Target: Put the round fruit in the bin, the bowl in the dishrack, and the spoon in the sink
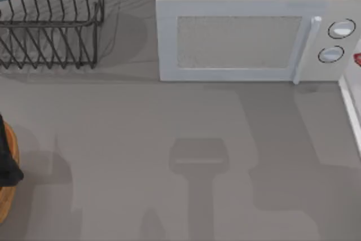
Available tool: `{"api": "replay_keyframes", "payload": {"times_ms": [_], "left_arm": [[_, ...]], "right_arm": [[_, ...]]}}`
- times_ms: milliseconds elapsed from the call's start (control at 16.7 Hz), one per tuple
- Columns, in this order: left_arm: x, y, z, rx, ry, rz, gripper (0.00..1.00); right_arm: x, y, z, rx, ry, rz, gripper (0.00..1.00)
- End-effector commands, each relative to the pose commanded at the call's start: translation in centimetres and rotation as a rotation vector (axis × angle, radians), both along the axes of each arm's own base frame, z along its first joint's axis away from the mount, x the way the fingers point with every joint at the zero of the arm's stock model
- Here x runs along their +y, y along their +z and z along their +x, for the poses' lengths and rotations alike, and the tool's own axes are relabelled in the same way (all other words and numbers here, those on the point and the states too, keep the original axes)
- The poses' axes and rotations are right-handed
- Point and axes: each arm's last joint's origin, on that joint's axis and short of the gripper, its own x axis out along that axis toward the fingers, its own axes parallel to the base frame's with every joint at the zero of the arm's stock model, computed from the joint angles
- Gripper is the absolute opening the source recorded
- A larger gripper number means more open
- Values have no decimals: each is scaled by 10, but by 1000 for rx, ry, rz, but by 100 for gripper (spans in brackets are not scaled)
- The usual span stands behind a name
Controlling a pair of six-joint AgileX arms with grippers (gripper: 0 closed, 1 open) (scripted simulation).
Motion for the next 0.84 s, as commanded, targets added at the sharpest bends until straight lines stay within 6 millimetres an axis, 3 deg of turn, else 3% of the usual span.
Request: {"api": "replay_keyframes", "payload": {"times_ms": [480,840], "left_arm": [[0,0,0,0,0,0,100],[0,0,0,0,0,0,100]], "right_arm": [[0,0,0,0,0,0,98],[0,0,0,0,0,0,100]]}}
